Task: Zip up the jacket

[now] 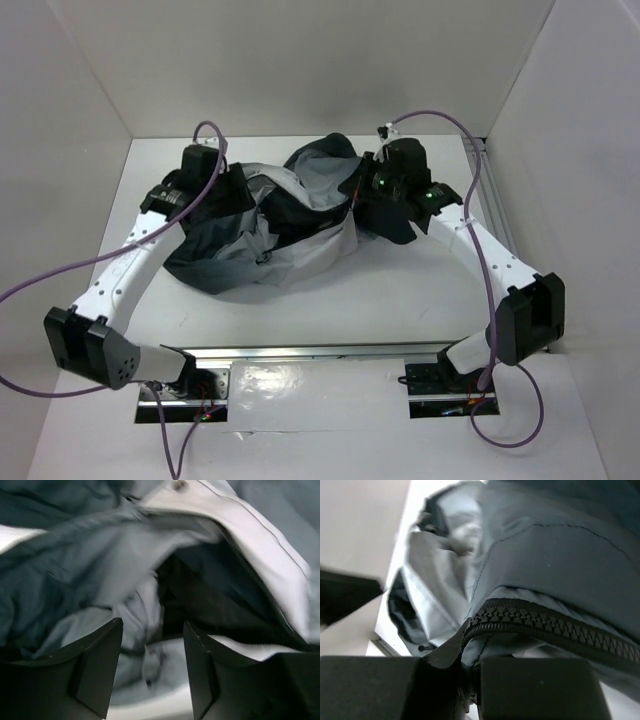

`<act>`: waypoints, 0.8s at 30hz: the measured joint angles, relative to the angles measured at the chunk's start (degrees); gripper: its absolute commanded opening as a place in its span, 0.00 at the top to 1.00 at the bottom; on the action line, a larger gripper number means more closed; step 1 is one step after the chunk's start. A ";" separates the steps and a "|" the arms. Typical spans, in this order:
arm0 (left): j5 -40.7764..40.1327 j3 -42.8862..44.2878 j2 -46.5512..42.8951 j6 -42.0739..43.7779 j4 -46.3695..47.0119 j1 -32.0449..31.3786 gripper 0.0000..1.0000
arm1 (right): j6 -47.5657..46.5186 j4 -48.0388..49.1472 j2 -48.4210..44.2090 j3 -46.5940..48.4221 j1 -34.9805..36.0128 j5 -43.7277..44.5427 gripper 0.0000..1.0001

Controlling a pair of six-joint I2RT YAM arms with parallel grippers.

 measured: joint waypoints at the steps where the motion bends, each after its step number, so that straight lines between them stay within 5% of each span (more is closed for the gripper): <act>1: 0.28 -1.05 -1.57 0.28 -1.55 -1.22 0.46 | 0.68 -0.04 0.00 -1.70 -0.15 0.35 1.00; 7: 6.80 -1.90 -8.26 -1.42 -0.83 -11.06 0.49 | 2.91 3.06 -1.03 -3.13 0.04 2.40 1.00; 10: 12.90 -2.45 -7.41 -4.35 3.93 -16.55 0.35 | 3.34 4.15 -1.92 -3.13 0.83 3.61 1.00; 13: 19.45 -4.44 -4.44 -7.89 10.60 -19.69 0.34 | 3.54 4.70 -2.14 -3.13 1.49 4.26 1.00; 24: 23.19 -12.04 1.86 -19.45 33.51 -22.45 0.47 | 3.82 4.76 -2.38 -3.13 2.89 6.21 1.00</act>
